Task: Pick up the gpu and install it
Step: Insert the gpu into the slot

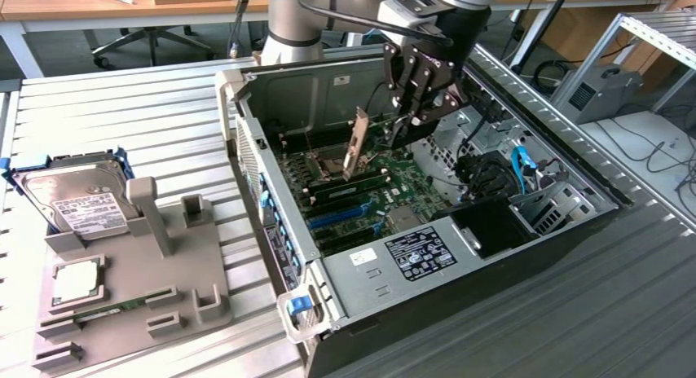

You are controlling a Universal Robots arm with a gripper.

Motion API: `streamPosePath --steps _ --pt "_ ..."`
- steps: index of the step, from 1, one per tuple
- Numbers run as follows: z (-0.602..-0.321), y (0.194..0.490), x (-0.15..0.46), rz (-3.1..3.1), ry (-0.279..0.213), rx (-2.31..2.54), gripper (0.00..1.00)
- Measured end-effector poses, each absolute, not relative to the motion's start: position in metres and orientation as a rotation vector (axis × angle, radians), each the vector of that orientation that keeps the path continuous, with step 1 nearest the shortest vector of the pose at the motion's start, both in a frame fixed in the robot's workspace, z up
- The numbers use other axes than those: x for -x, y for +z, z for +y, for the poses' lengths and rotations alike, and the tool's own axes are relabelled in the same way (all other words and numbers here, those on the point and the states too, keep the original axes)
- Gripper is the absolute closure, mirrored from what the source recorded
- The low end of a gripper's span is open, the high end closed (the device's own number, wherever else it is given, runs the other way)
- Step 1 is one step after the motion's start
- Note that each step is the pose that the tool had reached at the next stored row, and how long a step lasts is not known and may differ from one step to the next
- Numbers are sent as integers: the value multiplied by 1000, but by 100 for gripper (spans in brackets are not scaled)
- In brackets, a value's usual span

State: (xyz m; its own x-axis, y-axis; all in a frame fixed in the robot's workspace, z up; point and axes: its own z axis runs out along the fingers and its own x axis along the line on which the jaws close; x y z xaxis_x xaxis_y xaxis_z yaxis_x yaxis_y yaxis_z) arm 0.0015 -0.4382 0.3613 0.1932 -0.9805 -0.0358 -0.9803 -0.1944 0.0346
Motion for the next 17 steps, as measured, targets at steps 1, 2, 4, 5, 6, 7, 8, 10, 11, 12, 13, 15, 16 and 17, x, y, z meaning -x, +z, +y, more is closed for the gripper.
streamPosePath --steps 1,2,4,5,6,7,8,10,11,12,13,15,16,17 --pt "-439 361 -2 -1991 -78 -2423 74" --pt "-439 361 -2 -1991 -78 -2424 74" --pt "-439 361 -2 -1991 -78 -2424 74" --pt "-439 361 -2 -1991 -78 -2424 74" --pt "-440 361 -2 -1991 -78 -2424 74" --pt "-441 360 -2 -1991 -78 -2424 74" --pt "-442 360 -2 -1992 -78 -2424 74" --pt "-442 360 -2 -1991 -78 -2424 74" --pt "-443 360 -2 -1991 -78 -2424 74" --pt "-443 360 -2 -1992 -78 -2424 74" --pt "-443 360 -2 -1991 -78 -2424 74" --pt "-444 360 -2 -1991 -78 -2424 74" --pt "-444 359 -2 -1992 -78 -2424 74" --pt "-444 359 -2 -1992 -78 -2424 74"
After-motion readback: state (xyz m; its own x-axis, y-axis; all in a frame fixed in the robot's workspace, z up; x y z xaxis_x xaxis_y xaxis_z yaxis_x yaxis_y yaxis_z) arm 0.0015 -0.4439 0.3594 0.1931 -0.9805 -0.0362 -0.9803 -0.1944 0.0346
